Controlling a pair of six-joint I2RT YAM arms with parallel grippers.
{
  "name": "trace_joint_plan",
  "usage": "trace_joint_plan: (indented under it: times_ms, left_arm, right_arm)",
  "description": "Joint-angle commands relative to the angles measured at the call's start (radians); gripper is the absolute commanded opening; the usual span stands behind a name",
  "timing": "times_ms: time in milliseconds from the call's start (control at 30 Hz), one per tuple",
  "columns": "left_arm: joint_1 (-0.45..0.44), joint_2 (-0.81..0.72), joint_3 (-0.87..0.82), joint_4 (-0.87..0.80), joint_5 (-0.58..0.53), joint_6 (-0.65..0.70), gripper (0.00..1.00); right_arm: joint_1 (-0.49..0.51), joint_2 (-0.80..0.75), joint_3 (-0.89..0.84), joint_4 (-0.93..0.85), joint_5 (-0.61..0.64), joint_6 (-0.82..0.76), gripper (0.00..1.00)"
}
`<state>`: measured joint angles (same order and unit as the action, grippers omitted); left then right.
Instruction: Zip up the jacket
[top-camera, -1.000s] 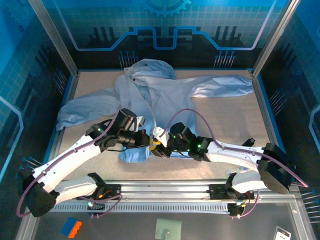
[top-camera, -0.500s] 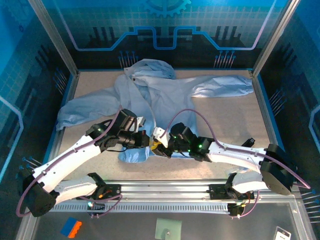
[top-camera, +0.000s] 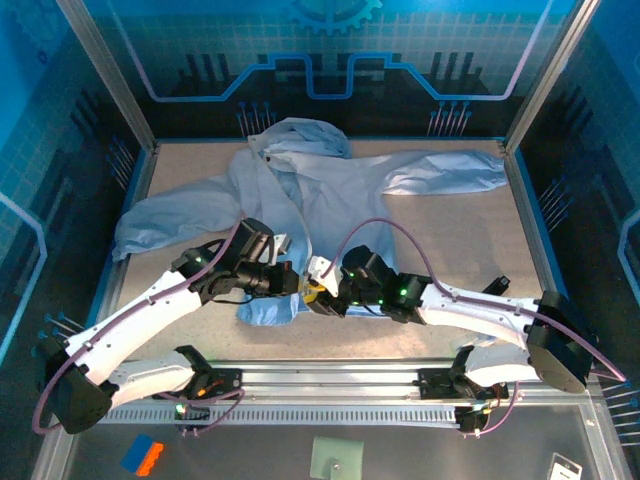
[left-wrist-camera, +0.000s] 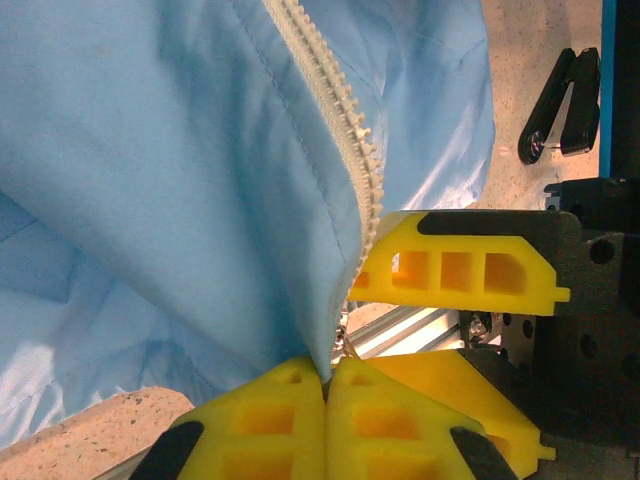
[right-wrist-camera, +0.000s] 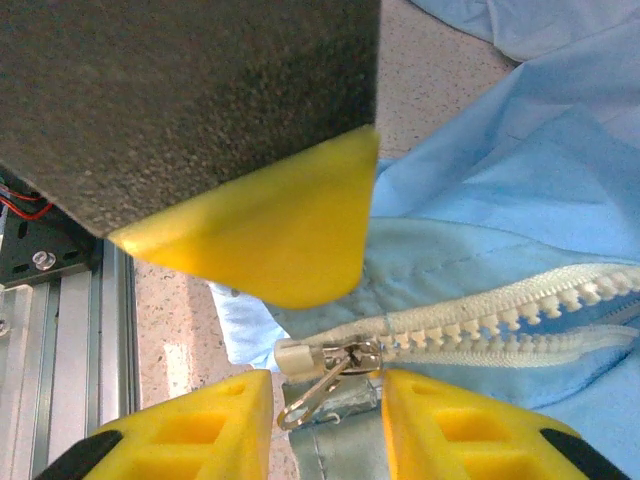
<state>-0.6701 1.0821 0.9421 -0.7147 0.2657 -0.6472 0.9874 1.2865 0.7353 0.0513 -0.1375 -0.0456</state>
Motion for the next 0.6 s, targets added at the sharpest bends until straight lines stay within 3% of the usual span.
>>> trace_joint_plan:
  times_ms: [0, 567]
  left_arm:
    - [-0.003, -0.008, 0.009, -0.032, 0.007, 0.024, 0.00]
    - [-0.005, -0.012, -0.006, -0.056, 0.052, 0.065, 0.00]
  right_arm:
    - [0.010, -0.021, 0.032, -0.022, 0.000, -0.015, 0.31]
    - [0.010, -0.001, 0.067, -0.065, -0.015, 0.004, 0.14]
